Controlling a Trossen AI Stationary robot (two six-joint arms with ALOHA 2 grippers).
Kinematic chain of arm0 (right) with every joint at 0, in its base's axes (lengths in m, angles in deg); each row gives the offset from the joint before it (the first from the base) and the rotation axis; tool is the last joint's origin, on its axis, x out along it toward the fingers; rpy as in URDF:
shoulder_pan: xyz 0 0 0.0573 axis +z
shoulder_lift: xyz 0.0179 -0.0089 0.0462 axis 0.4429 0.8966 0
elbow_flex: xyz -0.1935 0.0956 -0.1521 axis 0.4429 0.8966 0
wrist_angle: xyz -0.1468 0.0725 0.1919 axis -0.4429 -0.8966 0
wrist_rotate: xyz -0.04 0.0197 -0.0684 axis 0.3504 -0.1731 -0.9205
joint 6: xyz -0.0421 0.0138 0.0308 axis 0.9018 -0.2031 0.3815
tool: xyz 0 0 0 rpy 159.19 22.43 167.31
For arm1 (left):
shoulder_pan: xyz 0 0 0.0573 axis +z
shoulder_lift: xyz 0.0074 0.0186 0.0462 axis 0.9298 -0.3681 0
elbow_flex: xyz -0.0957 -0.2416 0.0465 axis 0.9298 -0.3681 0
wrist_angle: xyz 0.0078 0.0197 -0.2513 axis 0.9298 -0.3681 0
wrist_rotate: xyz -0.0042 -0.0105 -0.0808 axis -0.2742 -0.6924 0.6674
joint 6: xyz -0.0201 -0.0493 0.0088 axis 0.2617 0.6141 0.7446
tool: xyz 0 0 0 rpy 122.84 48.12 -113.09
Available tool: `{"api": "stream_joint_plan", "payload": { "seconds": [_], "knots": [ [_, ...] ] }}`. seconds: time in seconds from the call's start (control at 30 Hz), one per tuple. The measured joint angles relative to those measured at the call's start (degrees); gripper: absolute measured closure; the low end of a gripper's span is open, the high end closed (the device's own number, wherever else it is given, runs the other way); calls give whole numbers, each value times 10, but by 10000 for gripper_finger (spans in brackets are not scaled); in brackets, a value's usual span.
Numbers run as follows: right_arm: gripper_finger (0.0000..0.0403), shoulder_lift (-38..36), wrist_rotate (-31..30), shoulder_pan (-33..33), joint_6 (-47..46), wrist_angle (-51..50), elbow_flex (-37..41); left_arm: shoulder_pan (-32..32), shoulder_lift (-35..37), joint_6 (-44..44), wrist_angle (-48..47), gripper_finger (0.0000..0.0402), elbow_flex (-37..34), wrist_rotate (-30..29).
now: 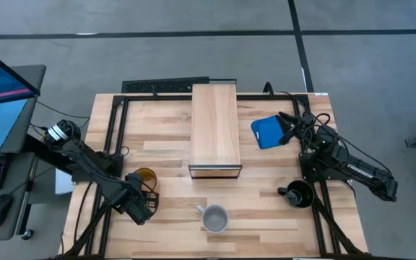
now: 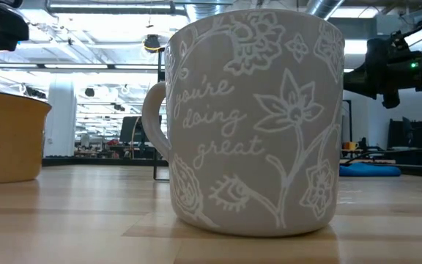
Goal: Stack small to large cups/mugs on shelf
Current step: Put the yellow mug on the shelf
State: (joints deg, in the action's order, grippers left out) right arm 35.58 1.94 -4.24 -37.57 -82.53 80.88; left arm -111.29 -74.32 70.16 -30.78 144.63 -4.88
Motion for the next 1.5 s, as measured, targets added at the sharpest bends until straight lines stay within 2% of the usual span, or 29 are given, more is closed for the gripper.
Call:
{"api": "stream_joint_plan", "payload": {
  "seconds": [0.3, 0.53, 0.87, 1.5],
  "knots": [
    [274, 0, 0, 0, 0, 0, 0, 0, 0, 11, 0, 313, 0, -13],
    [274, 0, 0, 0, 0, 0, 0, 7, 0, 11, 3, 320, 0, -70],
    [274, 0, 0, 0, 0, 0, 0, 35, 0, -12, -14, 320, 0, -91],
    [274, 0, 0, 0, 0, 0, 0, 64, 22, -13, -50, 320, 0, -185]
  ]
}}
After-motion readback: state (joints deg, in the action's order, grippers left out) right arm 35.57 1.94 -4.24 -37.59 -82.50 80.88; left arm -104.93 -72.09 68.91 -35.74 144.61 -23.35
